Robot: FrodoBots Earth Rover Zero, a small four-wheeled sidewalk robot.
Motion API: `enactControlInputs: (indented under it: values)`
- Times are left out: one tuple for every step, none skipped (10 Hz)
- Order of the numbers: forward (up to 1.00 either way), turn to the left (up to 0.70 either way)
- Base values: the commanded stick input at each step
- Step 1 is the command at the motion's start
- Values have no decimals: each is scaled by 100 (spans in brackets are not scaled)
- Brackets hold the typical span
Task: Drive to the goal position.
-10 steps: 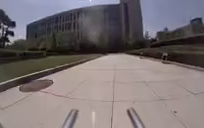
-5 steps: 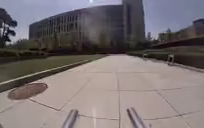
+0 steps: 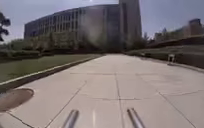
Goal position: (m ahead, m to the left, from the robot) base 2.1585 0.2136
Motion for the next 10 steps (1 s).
enactControlInputs:
  values:
    - [70,0]
    - [70,0]
    - [70,-2]
    - [70,-18]
    - [70,-33]
    - [70,-35]
    - [70,-35]
    - [70,-35]
    - [70,-35]
    - [70,-35]
